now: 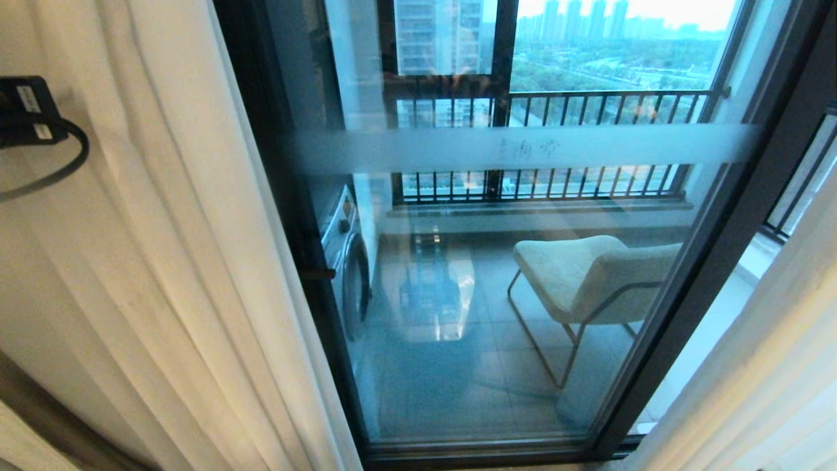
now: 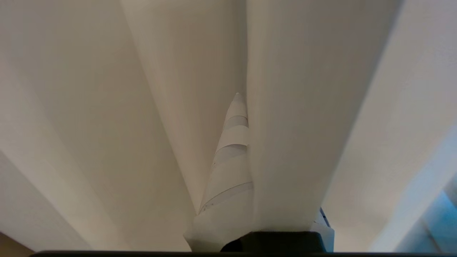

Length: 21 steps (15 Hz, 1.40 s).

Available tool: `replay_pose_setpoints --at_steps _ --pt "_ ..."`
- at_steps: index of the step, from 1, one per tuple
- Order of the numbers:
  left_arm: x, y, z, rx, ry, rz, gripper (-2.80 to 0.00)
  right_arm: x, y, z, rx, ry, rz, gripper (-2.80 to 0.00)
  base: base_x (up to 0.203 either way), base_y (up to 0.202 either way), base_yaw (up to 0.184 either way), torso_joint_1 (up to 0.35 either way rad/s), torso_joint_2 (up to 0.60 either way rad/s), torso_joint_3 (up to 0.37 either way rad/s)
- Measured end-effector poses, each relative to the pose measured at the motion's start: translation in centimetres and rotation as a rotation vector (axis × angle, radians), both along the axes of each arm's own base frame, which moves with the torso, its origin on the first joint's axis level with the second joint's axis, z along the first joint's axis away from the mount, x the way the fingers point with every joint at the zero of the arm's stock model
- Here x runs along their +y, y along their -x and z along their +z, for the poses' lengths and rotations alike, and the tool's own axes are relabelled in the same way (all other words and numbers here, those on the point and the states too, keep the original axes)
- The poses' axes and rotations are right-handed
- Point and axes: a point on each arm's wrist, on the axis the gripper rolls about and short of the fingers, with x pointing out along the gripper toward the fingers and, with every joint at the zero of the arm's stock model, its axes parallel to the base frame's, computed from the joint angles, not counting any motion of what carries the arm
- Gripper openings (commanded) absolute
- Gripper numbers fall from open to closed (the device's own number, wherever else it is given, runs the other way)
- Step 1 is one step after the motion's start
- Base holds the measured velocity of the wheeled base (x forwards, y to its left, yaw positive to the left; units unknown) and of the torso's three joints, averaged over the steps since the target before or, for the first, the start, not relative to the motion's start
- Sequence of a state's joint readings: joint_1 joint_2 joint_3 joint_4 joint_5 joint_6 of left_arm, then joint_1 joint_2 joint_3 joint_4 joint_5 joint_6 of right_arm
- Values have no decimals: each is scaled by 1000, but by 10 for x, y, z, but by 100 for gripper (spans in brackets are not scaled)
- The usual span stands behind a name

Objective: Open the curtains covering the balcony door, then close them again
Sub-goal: Pull the inner curtains open on both sides

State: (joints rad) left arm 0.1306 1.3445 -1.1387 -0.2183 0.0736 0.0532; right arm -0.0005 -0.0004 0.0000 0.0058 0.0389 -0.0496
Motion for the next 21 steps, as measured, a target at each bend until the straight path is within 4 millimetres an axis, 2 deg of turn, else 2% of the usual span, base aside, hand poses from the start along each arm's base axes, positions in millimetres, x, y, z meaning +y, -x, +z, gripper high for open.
replay_pose_setpoints --at_steps 9,10,15,21 --pt "0 2 -2 3 -1 4 -280 0 0 0 0 0 -1 -280 0 0 0 0 0 0" --pt "0 2 -2 2 0 4 0 0 0 0 0 0 -1 -280 0 0 0 0 0 0" --pt "0 5 -8 15 0 6 0 0 0 0 0 0 -1 -280 0 0 0 0 0 0" --pt "1 8 -5 -4 1 11 0 0 0 0 0 0 -1 -280 0 0 0 0 0 0"
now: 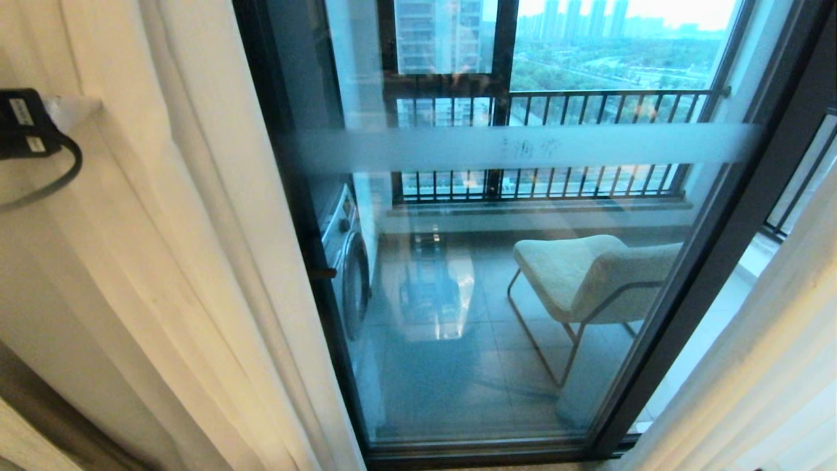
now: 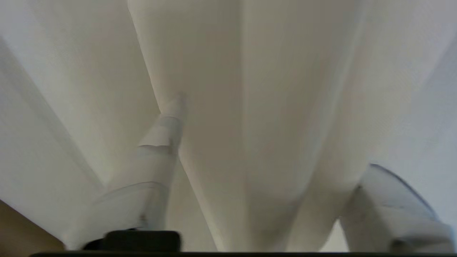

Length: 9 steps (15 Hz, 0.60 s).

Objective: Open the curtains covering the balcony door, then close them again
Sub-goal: Pull the inner curtains open on both sides

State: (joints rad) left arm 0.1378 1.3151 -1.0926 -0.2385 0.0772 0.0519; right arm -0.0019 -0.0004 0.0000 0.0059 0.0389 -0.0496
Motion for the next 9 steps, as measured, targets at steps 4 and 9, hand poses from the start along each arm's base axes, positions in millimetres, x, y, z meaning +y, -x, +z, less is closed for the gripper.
replay_pose_setpoints --at_steps 4,9 --pt "3 1 2 -17 0 15 0 0 0 0 1 0 0 -280 0 0 0 0 0 0" --pt "5 -4 8 -32 -2 14 0 0 0 0 0 1 1 -280 0 0 0 0 0 0"
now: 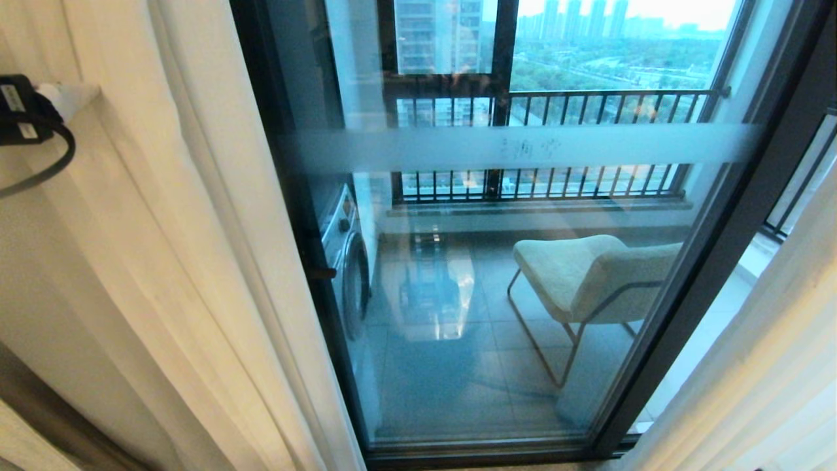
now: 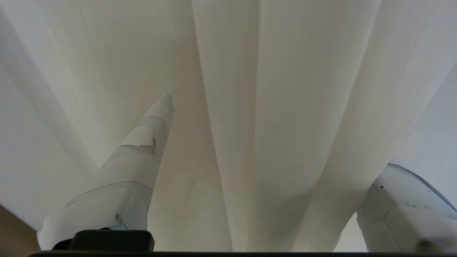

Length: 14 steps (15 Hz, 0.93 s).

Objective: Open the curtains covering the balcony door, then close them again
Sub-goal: Pull the inner curtains open on both sides

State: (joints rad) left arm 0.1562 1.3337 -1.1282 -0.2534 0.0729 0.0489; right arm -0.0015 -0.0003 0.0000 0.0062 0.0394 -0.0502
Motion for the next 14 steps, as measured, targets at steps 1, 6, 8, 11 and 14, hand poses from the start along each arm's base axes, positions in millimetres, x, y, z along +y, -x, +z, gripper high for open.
replay_pose_setpoints --at_steps 1,6,8,11,14 --pt "0 -2 2 -5 -1 0 0 0 0 0 0 -1 0 -280 0 0 0 0 0 0" --pt "2 -20 10 -34 -6 -4 -280 0 0 0 0 0 0 -280 0 0 0 0 0 0" --pt "3 -26 10 -37 -6 -6 -280 0 0 0 -1 -1 0 -280 0 0 0 0 0 0" --pt "5 -36 12 -41 -6 -5 -280 0 0 0 0 -1 0 -280 0 0 0 0 0 0" --pt "8 -44 16 -49 -9 3 -280 0 0 0 -1 -1 -1 -280 0 0 0 0 0 0"
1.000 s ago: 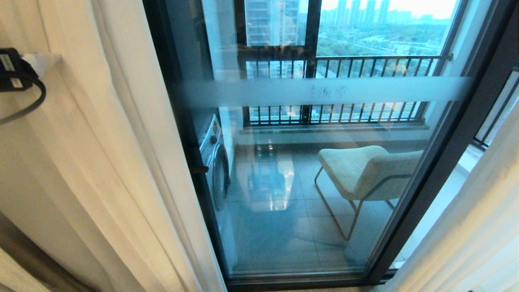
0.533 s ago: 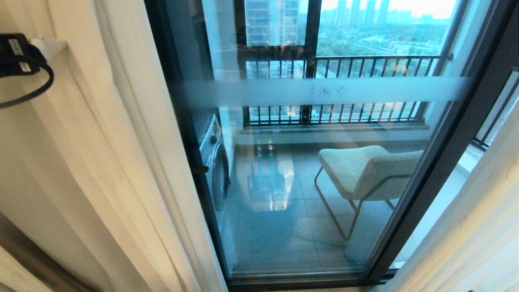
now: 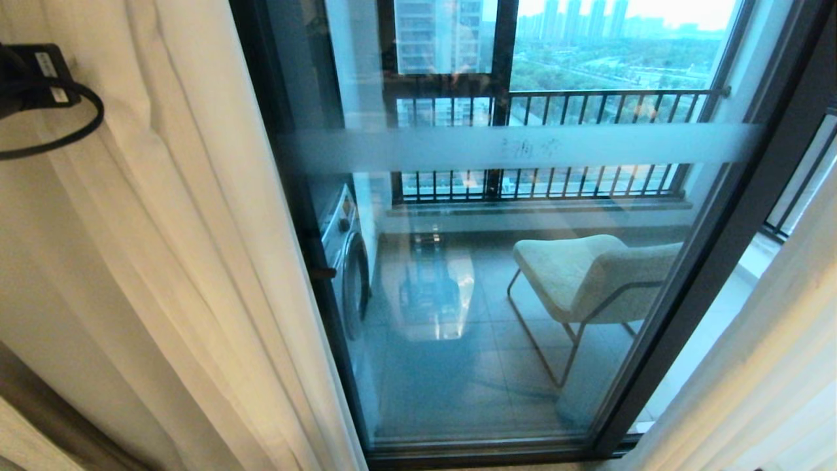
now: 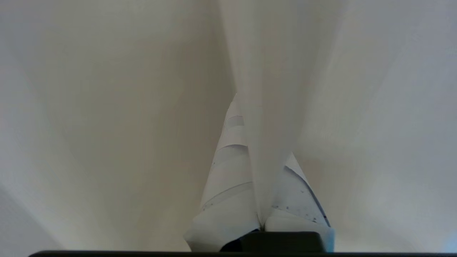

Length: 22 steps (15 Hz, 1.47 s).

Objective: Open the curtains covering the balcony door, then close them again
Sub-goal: Pull the inner curtains open on both sides

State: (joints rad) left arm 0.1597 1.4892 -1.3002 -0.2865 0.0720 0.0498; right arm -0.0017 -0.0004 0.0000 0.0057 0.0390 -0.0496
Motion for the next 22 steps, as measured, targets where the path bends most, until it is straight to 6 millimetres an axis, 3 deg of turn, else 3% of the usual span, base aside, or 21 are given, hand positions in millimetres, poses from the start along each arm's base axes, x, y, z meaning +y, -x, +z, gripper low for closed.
replay_pose_setpoints --at_steps 6,13,22 --pt "27 -9 21 -68 -13 85 -280 0 0 0 0 0 0 -280 0 0 0 0 0 0" --pt "101 6 31 -109 -8 335 -280 0 0 0 0 0 0 -280 0 0 0 0 0 0" --pt "205 24 15 -105 38 598 -280 0 0 0 0 0 0 -280 0 0 0 0 0 0"
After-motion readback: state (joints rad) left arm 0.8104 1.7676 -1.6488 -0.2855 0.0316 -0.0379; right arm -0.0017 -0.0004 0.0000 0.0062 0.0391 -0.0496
